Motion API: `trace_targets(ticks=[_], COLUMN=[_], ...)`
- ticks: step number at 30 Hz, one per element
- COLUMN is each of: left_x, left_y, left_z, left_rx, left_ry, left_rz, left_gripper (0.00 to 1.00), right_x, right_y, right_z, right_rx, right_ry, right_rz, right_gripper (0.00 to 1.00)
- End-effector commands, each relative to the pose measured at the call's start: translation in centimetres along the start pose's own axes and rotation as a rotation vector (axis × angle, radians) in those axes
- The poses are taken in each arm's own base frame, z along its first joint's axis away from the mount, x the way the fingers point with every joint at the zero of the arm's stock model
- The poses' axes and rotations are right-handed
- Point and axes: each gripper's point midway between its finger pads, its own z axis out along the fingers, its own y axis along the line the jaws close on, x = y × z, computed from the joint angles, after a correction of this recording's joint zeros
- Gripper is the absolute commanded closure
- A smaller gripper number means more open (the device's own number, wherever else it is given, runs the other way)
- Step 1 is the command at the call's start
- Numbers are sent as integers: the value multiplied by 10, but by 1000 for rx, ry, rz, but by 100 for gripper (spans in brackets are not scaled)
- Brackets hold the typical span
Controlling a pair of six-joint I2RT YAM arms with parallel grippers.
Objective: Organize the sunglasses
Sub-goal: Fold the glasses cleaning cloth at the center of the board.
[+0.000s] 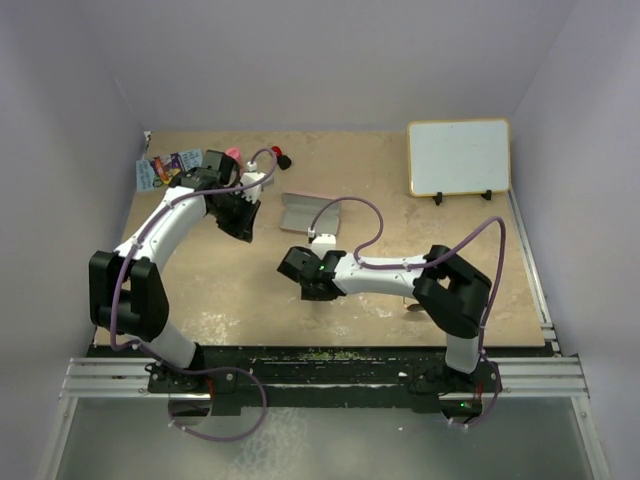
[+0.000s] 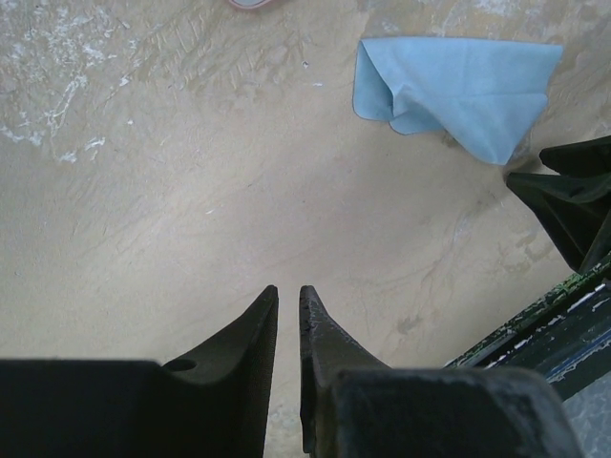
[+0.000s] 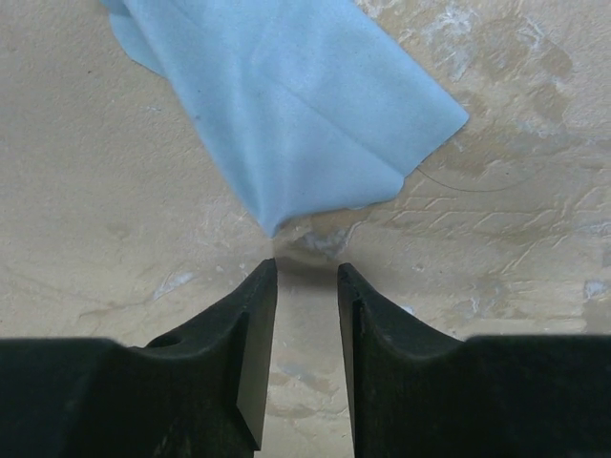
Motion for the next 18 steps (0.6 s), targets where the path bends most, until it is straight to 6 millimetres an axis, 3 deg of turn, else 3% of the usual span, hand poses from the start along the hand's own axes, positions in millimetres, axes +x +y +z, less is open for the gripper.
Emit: trace_targets(ticks=[1, 8, 18], left_x=[-7, -11, -11], left_y=[-6, -11, -15], left_z=[-7, -7, -2], left_rx=[22, 48, 80], left_ry=[-49, -62, -56], left_rz=[21, 9, -6], left_gripper=[82, 82, 82], right_x=[-14, -31, -59], right_y=[-4, -13, -13], right_z=[-2, 4, -3], right_rx=[53, 101, 75], right_ry=[-62, -102, -145], right_rz=[52, 93, 130], right_gripper=[62, 62, 62])
